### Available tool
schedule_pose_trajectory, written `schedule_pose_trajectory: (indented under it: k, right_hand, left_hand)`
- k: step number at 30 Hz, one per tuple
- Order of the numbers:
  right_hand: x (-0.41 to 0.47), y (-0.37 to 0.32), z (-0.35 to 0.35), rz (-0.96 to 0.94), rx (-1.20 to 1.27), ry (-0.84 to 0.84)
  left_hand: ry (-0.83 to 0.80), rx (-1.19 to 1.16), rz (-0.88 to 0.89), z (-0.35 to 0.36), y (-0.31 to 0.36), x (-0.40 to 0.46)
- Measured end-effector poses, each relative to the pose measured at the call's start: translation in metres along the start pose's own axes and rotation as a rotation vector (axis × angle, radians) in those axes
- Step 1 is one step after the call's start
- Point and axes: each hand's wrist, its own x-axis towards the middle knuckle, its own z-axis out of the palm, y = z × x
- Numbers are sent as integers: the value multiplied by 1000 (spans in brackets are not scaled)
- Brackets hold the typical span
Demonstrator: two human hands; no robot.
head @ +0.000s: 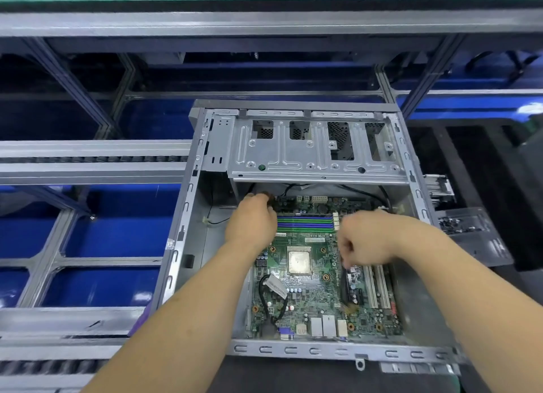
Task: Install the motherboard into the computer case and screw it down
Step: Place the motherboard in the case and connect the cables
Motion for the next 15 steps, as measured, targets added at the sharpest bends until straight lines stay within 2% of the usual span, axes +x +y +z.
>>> schedule_pose_trajectory:
  k: [3,4,6,10,15]
  right_hand:
    - [13,2,2,-61,373,346]
    - [18,2,6,-41,411,447]
    - [30,2,17,62,266,571]
    - [46,1,34,201,-12,488]
    - [56,-2,36,201,-107,365]
  left_hand:
    - [-62,2,-19,4,-2,2]
    - [-82,-1,-29,4,-2,2]
    - [-122,-2,-45,6,-2,2]
    - [-123,3,-69,7,-3,3]
    - [-173,49,-91,6,-5,2]
